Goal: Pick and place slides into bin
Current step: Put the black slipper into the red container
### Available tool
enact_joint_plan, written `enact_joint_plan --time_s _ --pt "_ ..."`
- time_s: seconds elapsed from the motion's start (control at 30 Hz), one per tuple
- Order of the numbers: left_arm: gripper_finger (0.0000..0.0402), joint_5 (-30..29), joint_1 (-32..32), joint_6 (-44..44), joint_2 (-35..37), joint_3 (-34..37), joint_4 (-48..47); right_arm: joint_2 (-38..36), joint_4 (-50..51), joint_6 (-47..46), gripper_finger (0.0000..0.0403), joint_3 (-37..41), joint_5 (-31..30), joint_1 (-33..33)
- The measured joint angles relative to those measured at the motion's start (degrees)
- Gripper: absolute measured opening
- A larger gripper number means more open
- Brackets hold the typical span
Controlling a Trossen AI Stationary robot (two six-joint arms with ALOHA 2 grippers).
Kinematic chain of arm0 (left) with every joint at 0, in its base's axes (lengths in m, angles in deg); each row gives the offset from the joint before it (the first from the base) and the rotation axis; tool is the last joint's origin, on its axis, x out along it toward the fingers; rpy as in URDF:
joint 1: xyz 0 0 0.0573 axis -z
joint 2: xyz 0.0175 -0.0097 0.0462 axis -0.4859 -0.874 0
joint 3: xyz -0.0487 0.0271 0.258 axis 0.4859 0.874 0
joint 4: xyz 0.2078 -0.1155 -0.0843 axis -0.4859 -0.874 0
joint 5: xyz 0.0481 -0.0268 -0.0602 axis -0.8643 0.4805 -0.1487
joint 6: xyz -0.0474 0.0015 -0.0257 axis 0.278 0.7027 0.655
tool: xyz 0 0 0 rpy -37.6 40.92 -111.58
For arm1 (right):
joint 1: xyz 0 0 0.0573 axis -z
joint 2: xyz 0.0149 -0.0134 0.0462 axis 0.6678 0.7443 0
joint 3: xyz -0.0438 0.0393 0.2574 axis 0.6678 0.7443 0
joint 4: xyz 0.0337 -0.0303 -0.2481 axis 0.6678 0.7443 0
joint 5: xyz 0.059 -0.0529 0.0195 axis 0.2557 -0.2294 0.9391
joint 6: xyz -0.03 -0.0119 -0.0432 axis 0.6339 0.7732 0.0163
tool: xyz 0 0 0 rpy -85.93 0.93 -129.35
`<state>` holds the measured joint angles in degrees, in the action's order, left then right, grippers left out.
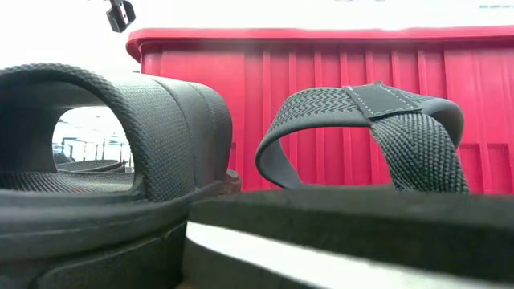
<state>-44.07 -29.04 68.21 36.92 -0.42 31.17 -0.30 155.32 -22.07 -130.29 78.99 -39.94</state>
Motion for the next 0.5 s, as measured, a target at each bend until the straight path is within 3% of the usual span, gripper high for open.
enact_joint_plan --time_s 0.23,0.5 --pt "0.0026 0.0 0.0 -6.3 0.0 0.0 0.0 6.7 -0.7 13.9 0.0 0.0 11.3 17.2" --pt "0.0026 -1.5 0.0 -11.0 0.0 0.0 -2.3 18.7 -3.7 24.0 0.0 0.1 16.1 22.4"
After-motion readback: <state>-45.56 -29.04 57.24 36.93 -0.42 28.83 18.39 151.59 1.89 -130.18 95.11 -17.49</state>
